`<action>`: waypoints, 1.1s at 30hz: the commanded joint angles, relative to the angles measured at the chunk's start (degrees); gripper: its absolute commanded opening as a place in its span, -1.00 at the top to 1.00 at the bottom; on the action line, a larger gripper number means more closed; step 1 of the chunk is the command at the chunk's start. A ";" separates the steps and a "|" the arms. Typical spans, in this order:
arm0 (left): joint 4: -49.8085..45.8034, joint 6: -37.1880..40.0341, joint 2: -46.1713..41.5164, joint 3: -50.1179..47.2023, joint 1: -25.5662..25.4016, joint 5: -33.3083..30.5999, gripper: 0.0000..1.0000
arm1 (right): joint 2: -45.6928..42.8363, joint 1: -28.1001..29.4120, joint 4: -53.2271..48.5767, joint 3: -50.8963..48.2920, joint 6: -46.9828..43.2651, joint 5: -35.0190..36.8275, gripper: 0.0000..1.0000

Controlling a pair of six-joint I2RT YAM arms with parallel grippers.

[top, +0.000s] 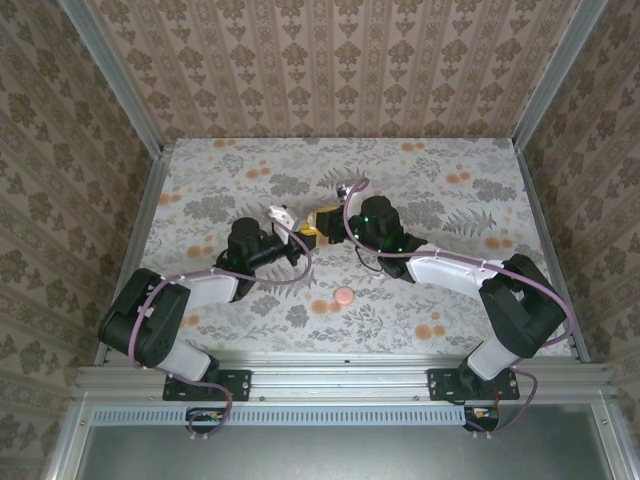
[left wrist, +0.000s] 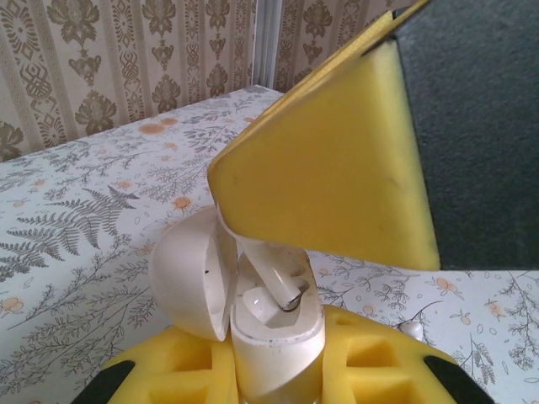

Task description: Insert wireless bluetooth earbuds into charging case

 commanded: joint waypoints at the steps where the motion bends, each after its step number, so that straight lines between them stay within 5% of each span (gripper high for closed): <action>1: 3.30 -2.37 -1.56 2.10 0.35 -1.33 0.71 | 0.23 0.60 0.57 -1.30 -1.30 0.86 0.66; 33: -4.95 5.46 -4.25 3.76 -0.24 -0.32 0.72 | -3.17 1.92 -10.23 0.89 -9.90 3.02 0.66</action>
